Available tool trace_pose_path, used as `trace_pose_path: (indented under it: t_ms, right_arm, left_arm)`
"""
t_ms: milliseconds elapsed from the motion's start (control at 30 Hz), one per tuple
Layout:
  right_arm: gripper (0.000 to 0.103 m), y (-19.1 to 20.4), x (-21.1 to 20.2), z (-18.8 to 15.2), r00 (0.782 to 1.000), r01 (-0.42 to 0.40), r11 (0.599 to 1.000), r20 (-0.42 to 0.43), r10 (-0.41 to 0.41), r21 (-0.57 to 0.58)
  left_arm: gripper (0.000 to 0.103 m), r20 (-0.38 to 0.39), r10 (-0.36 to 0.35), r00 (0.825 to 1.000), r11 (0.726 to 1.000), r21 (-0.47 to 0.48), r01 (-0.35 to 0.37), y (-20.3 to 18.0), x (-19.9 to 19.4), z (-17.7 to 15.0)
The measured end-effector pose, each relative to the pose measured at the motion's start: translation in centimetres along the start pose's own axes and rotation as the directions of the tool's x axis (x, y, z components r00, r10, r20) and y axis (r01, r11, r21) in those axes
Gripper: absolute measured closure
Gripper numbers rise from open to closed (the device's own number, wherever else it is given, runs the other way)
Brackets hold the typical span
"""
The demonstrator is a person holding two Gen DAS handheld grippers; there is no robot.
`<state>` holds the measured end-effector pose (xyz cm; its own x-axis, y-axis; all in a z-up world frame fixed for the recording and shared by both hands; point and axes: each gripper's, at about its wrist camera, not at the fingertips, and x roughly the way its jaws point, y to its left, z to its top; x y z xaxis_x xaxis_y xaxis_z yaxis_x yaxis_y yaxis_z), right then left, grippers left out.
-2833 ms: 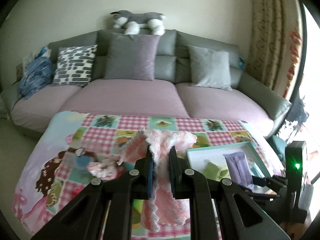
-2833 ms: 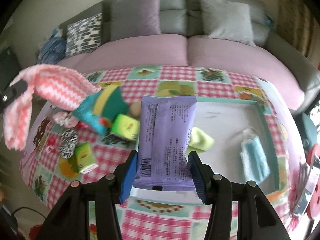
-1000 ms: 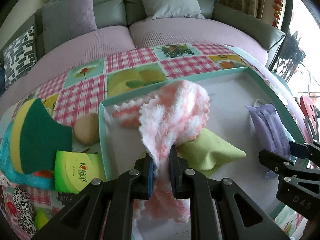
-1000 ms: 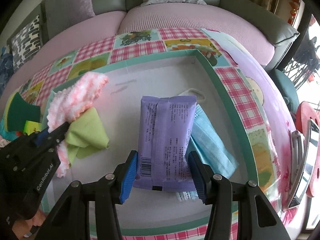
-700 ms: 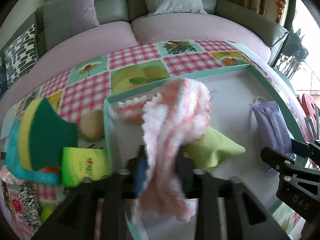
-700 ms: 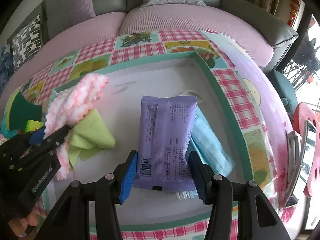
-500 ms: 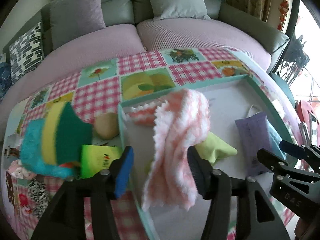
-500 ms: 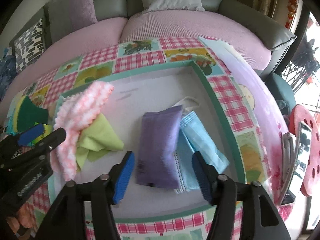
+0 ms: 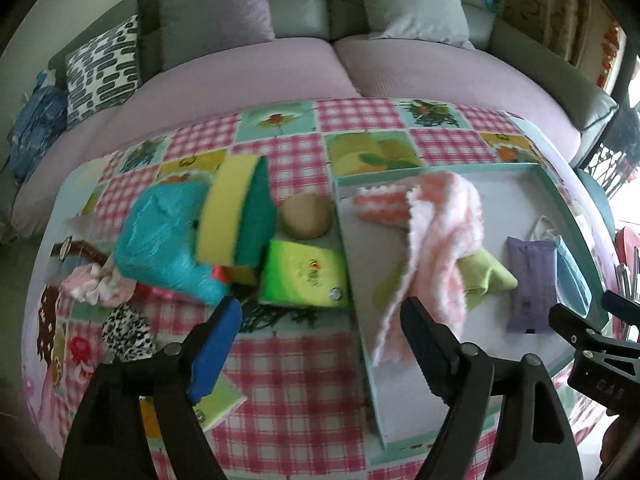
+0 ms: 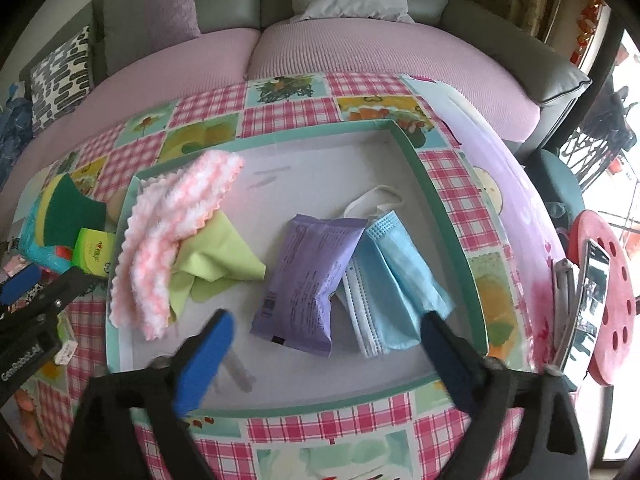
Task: Organize soft objects
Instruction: 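Open the left tool to drop the pink towel while the right tool releases the packet into the tray, then move the left tool to the red fluffy scrunchie while the right tool moves to the green tissue pack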
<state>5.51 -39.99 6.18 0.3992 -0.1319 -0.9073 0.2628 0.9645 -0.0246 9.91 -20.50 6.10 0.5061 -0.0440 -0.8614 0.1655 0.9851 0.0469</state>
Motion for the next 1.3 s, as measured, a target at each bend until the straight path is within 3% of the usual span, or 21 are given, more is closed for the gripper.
trace_pose_path:
  t_ms: [67, 400, 600, 767, 1000, 1133, 1300]
  right_arm:
    - [0.0, 0.0, -0.3, 0.0, 1.0, 0.007, 1.0, 0.008, -0.007, 0.002]
    - [0.0, 1.7, -1.4, 0.1, 1.0, -0.005, 1.0, 0.028, 0.005, -0.015]
    - [0.0, 3.5, -2.5, 0.2, 0.995, -0.079, 0.997, 0.06, 0.08, -0.016]
    - [0.0, 5.9, -3.0, 0.3, 0.988, -0.132, 0.991, 0.075, 0.135, -0.038]
    - [0.0, 10.4, -3.2, 0.1, 0.977, -0.191, 0.977, 0.071, 0.199, -0.098]
    - [0.0, 14.0, -2.8, -0.3, 0.975, -0.208, 0.964, 0.045, 0.219, -0.167]
    - [0.0, 17.8, -2.2, -1.3, 0.967, -0.248, 0.941, 0.0, 0.255, -0.23]
  left_arm:
    - [0.009, 0.007, 0.004, 1.0, 1.0, -0.016, -0.003, 0.5, -0.3, -0.2]
    - [0.008, 0.035, -0.016, 0.999, 0.999, -0.047, 0.017, 2.8, -1.8, -0.5]
    - [0.008, 0.068, 0.038, 0.997, 0.995, -0.1, -0.031, 7.4, -3.7, -0.5]
    - [0.009, 0.079, 0.105, 0.991, 0.973, -0.216, -0.086, 12.9, -4.8, -1.3]
    - [0.009, 0.03, 0.18, 0.983, 0.92, -0.358, -0.157, 19.7, -4.5, -3.4]
    - [0.009, 0.004, 0.183, 0.983, 0.902, -0.397, -0.167, 21.9, -4.1, -4.5]
    - [0.009, -0.016, 0.159, 0.987, 0.903, -0.402, -0.152, 22.6, -3.2, -5.0]
